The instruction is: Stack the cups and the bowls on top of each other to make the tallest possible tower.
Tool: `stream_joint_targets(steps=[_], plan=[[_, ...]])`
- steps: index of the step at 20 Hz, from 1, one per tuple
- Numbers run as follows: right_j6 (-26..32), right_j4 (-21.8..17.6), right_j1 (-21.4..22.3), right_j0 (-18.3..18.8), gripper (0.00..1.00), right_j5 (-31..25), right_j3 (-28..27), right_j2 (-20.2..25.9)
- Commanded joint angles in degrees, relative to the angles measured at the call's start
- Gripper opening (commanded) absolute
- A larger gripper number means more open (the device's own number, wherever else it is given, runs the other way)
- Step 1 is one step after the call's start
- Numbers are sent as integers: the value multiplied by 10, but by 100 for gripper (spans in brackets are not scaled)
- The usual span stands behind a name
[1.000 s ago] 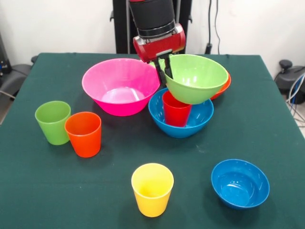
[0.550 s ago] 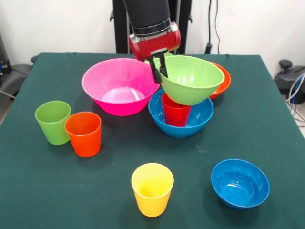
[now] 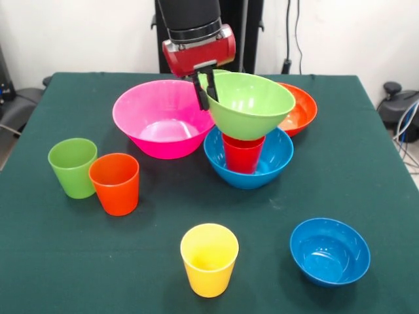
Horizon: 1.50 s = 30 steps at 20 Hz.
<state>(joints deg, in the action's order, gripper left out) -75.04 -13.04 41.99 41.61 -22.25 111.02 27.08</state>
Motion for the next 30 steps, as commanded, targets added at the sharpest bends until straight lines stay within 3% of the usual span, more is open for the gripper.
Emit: stream_joint_targets(steps=[1,5,7,19,30], plan=[[-68,-9,-45,-39,0,-38,-47,-33],[-71,-12,-59,-55,0,-31,-66,-47],[-72,-20,-63,-51,0,-5,-46,-53],[-74,-22,-91,-70,0,-6,-78,-75],[-64,-26,-90,-60,0,7,-63,-70]])
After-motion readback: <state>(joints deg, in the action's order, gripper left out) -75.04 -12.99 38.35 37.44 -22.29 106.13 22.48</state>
